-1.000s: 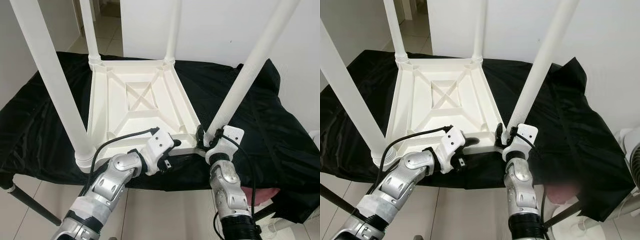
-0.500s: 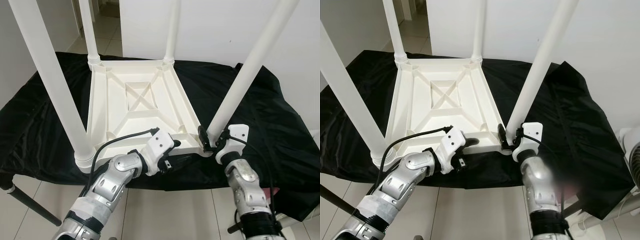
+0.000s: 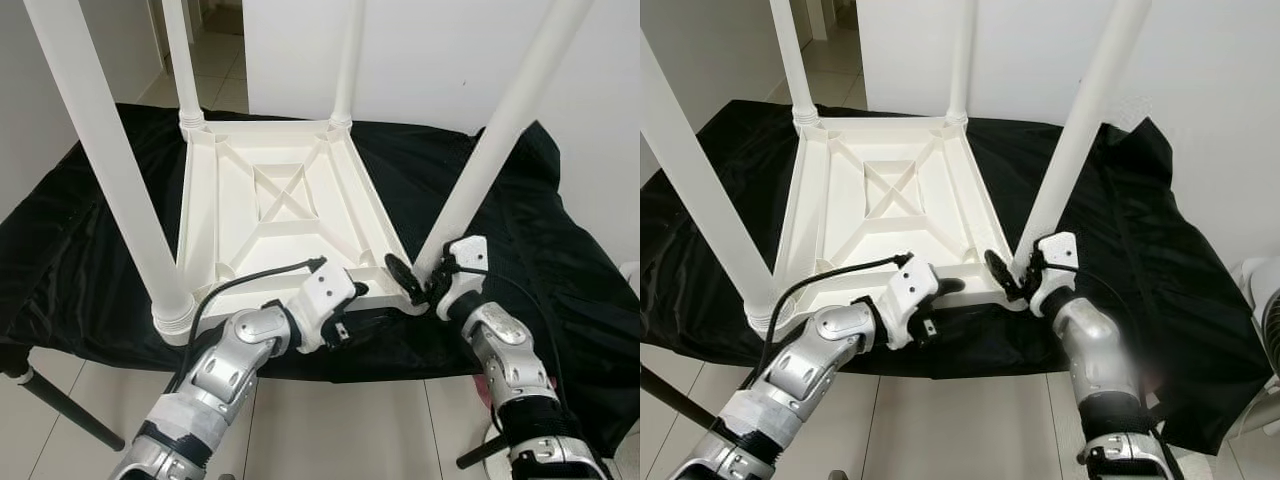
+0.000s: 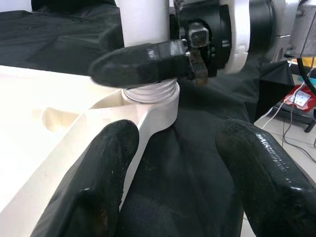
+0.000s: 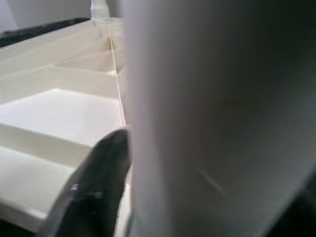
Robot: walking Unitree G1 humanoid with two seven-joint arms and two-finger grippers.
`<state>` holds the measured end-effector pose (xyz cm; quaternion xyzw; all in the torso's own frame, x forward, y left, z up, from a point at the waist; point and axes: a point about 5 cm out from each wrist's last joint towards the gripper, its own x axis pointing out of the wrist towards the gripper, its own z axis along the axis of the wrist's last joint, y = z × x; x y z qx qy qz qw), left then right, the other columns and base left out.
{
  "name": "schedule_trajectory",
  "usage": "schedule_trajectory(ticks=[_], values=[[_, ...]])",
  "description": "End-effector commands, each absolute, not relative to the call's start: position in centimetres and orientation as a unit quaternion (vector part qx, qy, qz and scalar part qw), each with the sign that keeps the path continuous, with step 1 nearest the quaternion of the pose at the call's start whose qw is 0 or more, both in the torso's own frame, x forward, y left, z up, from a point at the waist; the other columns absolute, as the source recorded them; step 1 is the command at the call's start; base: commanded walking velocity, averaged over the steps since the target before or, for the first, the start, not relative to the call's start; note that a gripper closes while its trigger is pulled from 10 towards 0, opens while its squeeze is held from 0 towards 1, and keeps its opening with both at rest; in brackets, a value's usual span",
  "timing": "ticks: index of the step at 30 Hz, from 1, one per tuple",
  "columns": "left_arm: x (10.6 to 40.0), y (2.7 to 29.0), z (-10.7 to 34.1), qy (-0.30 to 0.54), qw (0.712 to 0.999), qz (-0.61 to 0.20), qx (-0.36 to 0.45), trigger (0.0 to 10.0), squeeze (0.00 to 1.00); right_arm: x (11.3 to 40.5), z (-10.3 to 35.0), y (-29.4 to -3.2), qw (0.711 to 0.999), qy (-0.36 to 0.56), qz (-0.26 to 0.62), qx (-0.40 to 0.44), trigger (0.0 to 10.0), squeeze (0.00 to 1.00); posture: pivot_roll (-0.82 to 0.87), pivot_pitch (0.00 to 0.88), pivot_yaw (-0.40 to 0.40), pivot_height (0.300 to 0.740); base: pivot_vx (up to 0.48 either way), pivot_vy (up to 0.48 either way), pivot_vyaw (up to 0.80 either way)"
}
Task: Building children table
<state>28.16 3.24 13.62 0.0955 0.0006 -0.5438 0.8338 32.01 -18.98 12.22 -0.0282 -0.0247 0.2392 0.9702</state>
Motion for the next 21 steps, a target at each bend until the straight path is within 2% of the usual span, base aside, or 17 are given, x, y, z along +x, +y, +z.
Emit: schedule_trajectory(ticks=[1,9,10,11,12,21], values=[[28.20,3.06,14.05,-0.004,0.831,-0.547,0.102,10.0,0.00,31.92,11.71,-18.94,0.968,-0.015,0.251,-0.027,0.0,0.00,0.00,0.000,-0.052,0.740,0.000,0.000,0.00],[28.25,3.16,14.10,-0.004,0.833,-0.544,0.103,10.0,0.00,31.62,10.86,-19.47,0.969,-0.006,0.246,-0.028,0.0,0.00,0.00,0.000,-0.049,0.740,0.000,0.000,0.00],[28.24,3.17,14.09,-0.004,0.832,-0.545,0.103,10.0,0.00,31.58,10.85,-19.51,0.971,-0.007,0.239,-0.024,4.4,0.00,0.00,0.000,-0.045,0.740,0.000,0.000,0.00],[28.24,3.17,14.09,-0.004,0.832,-0.545,0.103,10.0,0.00,31.58,10.85,-19.51,0.971,-0.007,0.239,-0.024,4.4,0.00,0.00,0.000,-0.045,0.740,0.000,0.000,0.00],[28.22,3.17,14.08,-0.004,0.832,-0.545,0.104,10.0,0.00,31.56,10.89,-19.50,0.972,-0.009,0.233,-0.017,10.0,0.00,0.00,0.000,-0.044,0.740,0.000,0.000,0.00],[28.10,3.15,14.02,-0.001,0.830,-0.548,0.103,10.0,0.00,31.66,10.94,-19.44,0.990,-0.010,0.139,0.011,10.0,0.00,-0.01,0.007,-0.043,0.740,0.000,0.000,0.00]])
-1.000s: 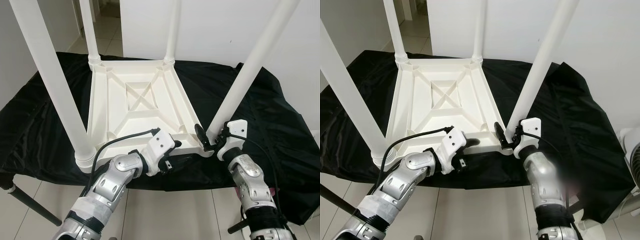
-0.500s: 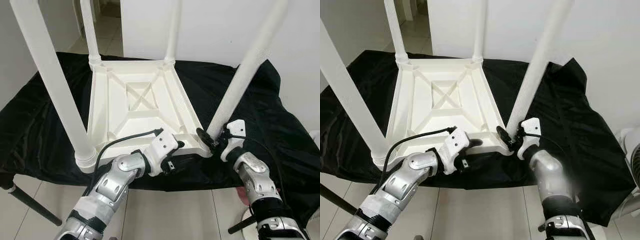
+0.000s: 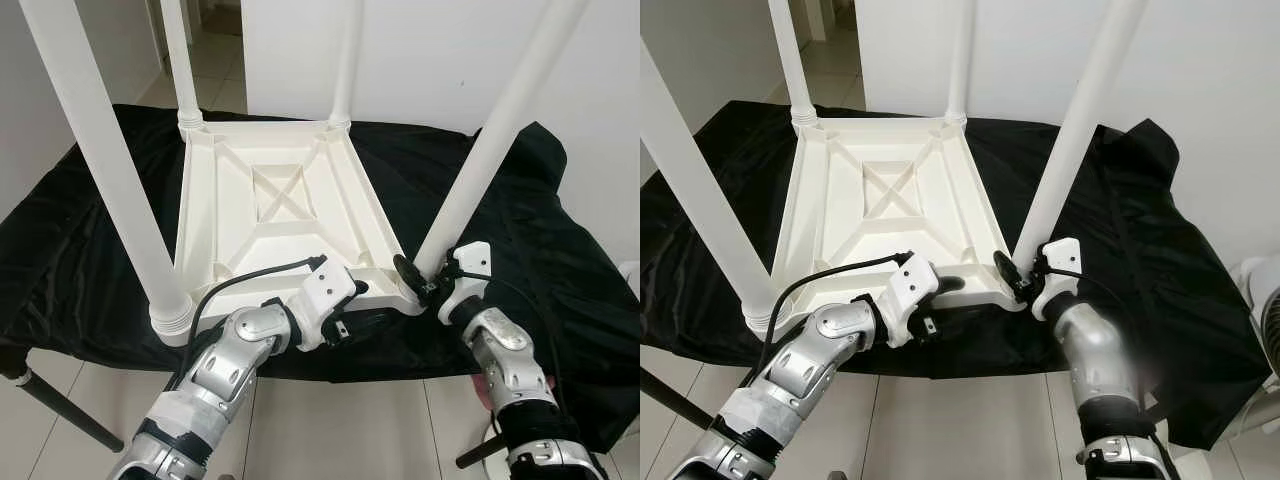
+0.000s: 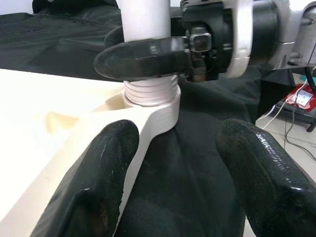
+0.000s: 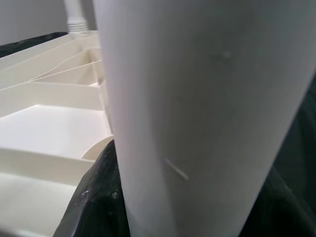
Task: Building children table
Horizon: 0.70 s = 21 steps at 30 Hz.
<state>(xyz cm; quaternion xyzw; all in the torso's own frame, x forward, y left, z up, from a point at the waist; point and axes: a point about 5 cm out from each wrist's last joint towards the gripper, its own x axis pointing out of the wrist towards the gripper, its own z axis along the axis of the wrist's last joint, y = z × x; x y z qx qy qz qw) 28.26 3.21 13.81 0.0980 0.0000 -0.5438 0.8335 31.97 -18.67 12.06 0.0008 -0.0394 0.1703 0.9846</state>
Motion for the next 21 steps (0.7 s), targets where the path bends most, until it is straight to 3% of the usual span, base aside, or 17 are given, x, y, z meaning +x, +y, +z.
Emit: schedule_trajectory(ticks=[1,12,15,21], values=[[28.1,3.1,14.0,-0.001,0.830,-0.548,0.102,10.0,0.00,31.6,10.9,-19.2,0.995,-0.010,0.099,0.029,10.0,0.00,-0.01,0.006,-0.046,0.740,0.000,0.000,0.00],[28.1,3.0,13.9,-0.001,0.831,-0.548,0.098,10.0,0.00,31.5,10.4,-17.4,0.997,0.002,-0.016,0.077,10.0,0.00,-0.02,0.003,-0.042,0.740,0.000,0.000,0.00],[28.2,2.8,14.0,-0.003,0.831,-0.548,0.097,10.0,0.00,31.4,10.1,-15.9,0.992,0.016,-0.100,0.081,10.0,0.00,-0.02,0.002,-0.050,0.740,0.000,0.000,0.00],[28.2,2.8,14.0,-0.004,0.832,-0.546,0.096,10.0,0.00,31.5,10.5,-15.1,0.990,0.015,-0.114,0.085,10.0,0.00,-0.02,0.000,-0.055,0.740,0.000,0.000,0.00]])
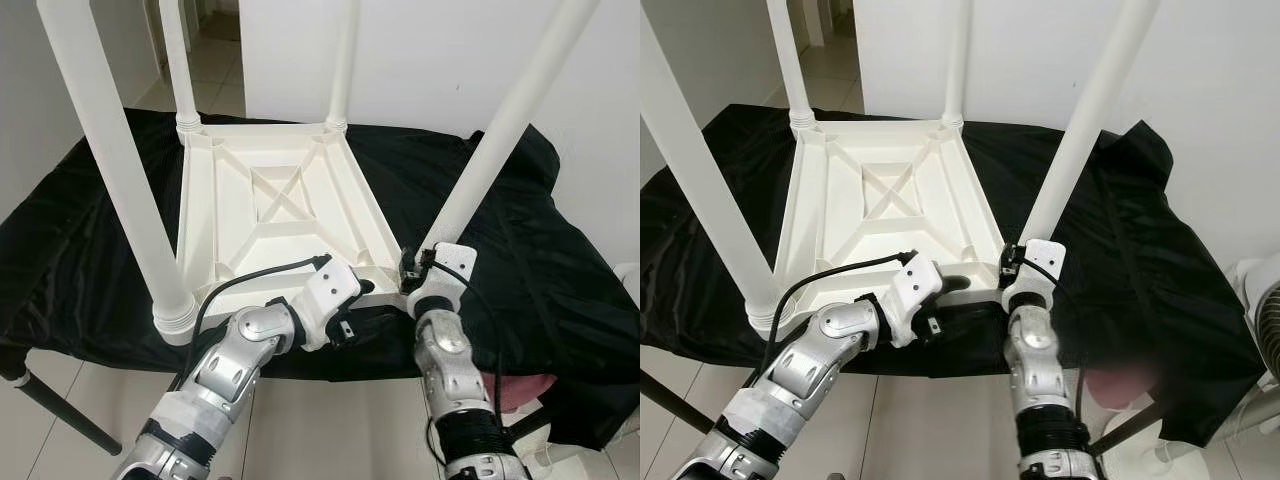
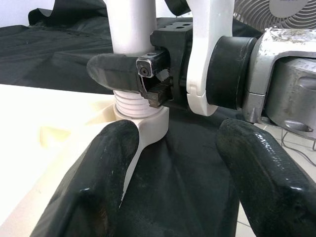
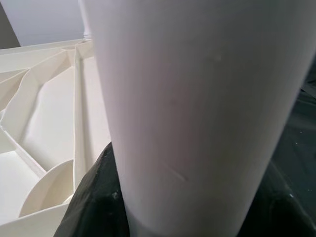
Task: Building children table
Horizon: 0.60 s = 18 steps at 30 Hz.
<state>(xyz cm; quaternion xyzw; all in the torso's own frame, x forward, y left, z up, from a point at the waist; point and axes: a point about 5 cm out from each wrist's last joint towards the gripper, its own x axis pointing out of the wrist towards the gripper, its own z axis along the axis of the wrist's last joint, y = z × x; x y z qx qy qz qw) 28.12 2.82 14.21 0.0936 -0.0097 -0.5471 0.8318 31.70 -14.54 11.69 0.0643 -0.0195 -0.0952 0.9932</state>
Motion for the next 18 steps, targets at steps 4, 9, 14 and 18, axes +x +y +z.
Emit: schedule_trajectory(ticks=[4,9,14,18], values=[[28.2,2.9,14.0,-0.004,0.833,-0.545,0.097,10.0,0.00,31.7,10.8,-15.2,0.990,0.009,-0.105,0.090,10.0,0.00,-0.02,0.000,-0.061,0.740,0.000,0.000,0.00],[28.4,2.8,14.1,-0.005,0.835,-0.542,0.097,10.0,0.00,31.8,11.3,-15.2,0.992,-0.005,-0.096,0.082,10.0,0.00,-0.01,0.000,-0.063,0.740,0.000,0.000,0.00],[28.3,2.9,14.1,-0.005,0.835,-0.542,0.097,10.0,0.00,31.4,12.0,-15.4,0.994,-0.034,-0.070,0.081,10.0,1.00,-0.02,0.000,-0.060,0.740,0.000,0.000,0.00],[28.3,2.9,14.0,-0.005,0.835,-0.542,0.098,10.0,0.00,31.3,12.2,-16.0,0.995,-0.041,-0.058,0.073,10.0,1.00,-0.02,0.000,-0.060,0.740,0.000,0.000,0.00]])
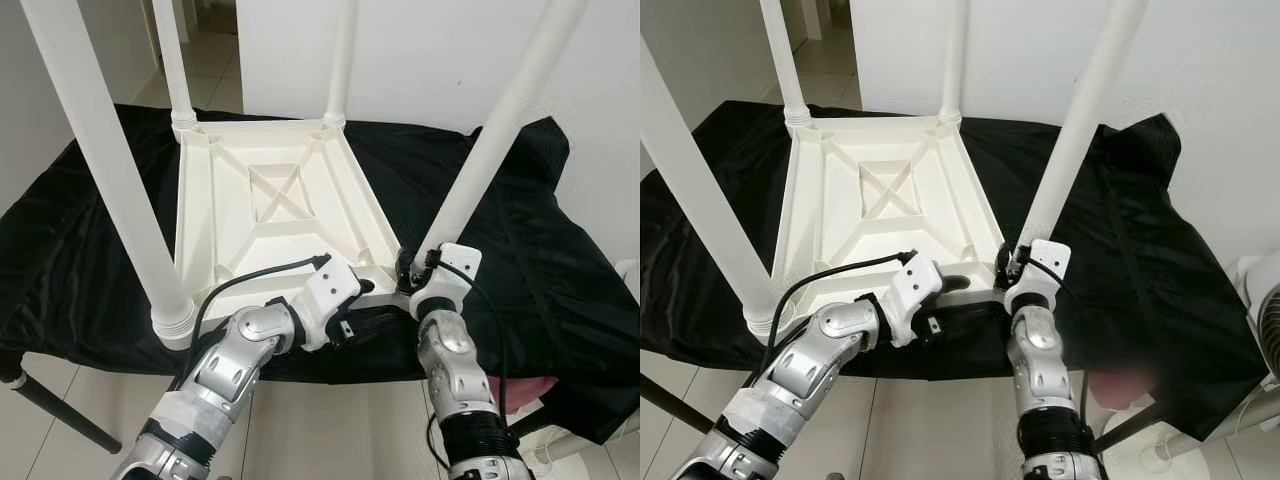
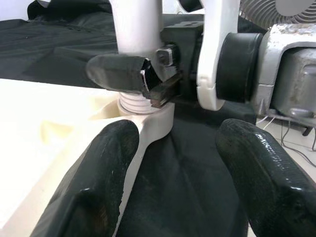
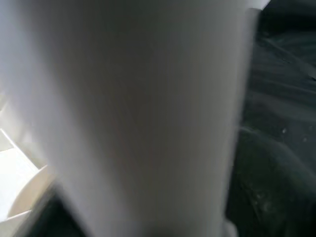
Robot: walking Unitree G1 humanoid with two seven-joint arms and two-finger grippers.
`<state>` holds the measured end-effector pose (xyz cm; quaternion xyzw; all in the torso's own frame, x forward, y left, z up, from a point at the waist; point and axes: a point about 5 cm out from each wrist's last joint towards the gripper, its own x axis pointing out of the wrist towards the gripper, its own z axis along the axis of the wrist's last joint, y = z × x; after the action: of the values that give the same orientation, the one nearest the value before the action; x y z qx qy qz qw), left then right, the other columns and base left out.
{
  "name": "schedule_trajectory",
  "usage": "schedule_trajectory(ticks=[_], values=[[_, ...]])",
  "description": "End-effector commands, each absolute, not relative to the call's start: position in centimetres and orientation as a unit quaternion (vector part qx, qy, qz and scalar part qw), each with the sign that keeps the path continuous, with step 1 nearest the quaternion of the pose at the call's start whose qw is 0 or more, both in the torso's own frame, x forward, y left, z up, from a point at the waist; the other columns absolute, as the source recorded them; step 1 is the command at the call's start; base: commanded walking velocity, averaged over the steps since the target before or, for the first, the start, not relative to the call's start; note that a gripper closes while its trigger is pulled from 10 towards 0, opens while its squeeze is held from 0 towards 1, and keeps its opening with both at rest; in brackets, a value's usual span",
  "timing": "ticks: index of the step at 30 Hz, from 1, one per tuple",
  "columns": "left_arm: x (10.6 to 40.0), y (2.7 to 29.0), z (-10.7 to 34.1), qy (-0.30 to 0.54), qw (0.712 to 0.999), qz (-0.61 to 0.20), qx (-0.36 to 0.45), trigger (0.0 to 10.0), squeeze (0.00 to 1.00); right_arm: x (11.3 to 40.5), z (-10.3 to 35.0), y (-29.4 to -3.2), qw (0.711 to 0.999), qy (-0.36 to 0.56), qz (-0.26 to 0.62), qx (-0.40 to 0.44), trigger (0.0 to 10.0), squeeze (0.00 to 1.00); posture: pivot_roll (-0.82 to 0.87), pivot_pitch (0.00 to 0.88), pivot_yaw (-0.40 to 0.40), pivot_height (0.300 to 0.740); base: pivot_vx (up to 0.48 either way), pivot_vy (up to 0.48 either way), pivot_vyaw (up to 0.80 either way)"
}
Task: Building children table
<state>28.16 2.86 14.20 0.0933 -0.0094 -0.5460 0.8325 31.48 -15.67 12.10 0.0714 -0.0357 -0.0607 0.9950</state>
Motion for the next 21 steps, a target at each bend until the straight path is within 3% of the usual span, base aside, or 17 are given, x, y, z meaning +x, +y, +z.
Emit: schedule_trajectory(ticks=[1,4,5,16,21], values=[[28.3,2.9,14.0,-0.005,0.835,-0.542,0.098,10.0,0.00,31.3,12.1,-16.2,0.995,-0.040,-0.053,0.075,10.0,1.00,-0.02,0.000,-0.059,0.740,0.000,0.000,0.00],[28.4,2.9,14.0,-0.005,0.835,-0.542,0.098,10.0,0.00,31.3,12.1,-16.3,0.995,-0.040,-0.048,0.077,10.0,1.00,-0.02,0.000,-0.058,0.740,0.000,0.000,0.00],[28.4,2.8,14.0,-0.004,0.834,-0.543,0.098,10.0,0.00,31.3,12.1,-16.8,0.996,-0.045,-0.003,0.071,10.0,0.00,-0.02,0.000,-0.058,0.740,0.000,0.000,0.00],[28.4,2.7,14.0,-0.003,0.831,-0.546,0.100,10.0,0.00,31.4,12.5,-17.6,0.989,-0.059,0.132,0.016,10.0,0.00,-0.03,0.000,-0.052,0.740,0.000,0.000,0.00],[28.4,2.6,14.1,-0.004,0.829,-0.550,0.102,10.0,0.00,31.7,12.7,-18.1,0.973,-0.044,0.224,-0.009,10.0,0.00,-0.02,0.000,-0.049,0.740,0.000,0.000,0.00]])
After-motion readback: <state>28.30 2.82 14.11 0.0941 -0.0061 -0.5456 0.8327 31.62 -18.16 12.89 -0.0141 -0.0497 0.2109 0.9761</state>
